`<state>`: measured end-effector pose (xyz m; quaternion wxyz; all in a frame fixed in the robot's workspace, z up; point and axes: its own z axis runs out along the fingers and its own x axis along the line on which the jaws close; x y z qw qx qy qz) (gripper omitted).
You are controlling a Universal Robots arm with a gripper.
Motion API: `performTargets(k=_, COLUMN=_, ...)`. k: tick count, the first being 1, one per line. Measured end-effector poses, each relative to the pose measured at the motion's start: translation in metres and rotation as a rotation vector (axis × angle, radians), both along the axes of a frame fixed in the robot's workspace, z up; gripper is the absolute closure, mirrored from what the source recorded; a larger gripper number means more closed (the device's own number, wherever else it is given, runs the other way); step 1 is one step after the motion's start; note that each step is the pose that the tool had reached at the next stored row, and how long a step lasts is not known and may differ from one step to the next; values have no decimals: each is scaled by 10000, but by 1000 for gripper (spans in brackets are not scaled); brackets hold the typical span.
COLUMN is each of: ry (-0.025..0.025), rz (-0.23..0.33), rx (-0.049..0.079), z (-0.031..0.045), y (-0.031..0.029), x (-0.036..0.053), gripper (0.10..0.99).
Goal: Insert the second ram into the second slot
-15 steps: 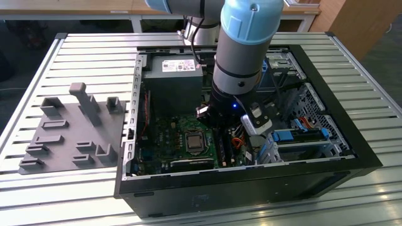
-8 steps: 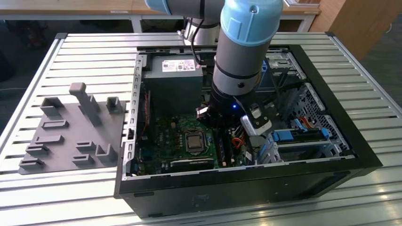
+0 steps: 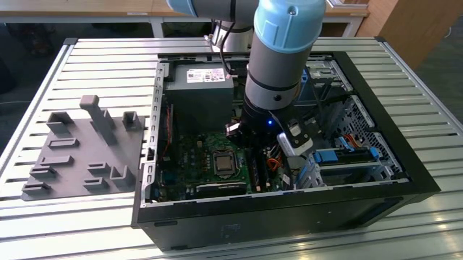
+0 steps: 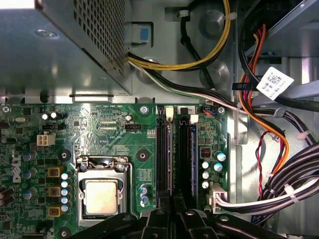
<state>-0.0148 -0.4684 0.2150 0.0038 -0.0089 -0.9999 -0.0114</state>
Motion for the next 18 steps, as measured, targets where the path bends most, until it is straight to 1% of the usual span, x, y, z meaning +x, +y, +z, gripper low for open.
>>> performTargets(k=1, ry=0, rz=0, rx=0, z=0, y=0, x=0, gripper=937)
performTargets(k=2, ry=0, rz=0, rx=0, z=0, y=0, x=0, gripper=875)
performTargets(k=6, ry=0, rz=0, rx=0, z=12, y=0, x=0, gripper=875)
performTargets(k=11, ry=1, rz=0, rx=-2, z=102, y=0, x=0, gripper=875)
performTargets(k=14, ry=0, rz=0, rx=-1, z=113, y=0, x=0, gripper=875)
performTargets(k=15, ry=-1, rz=0, rx=-1, z=113, y=0, x=0, gripper=890)
performTargets(k=16, ry=-1, rz=0, rx=-2, z=114, y=0, x=0, gripper=957)
performTargets(k=17, ry=0, rz=0, rx=-2, z=114, y=0, x=0, gripper=957)
performTargets(k=18, ry=0, rz=0, rx=-3, z=114, y=0, x=0, gripper=980)
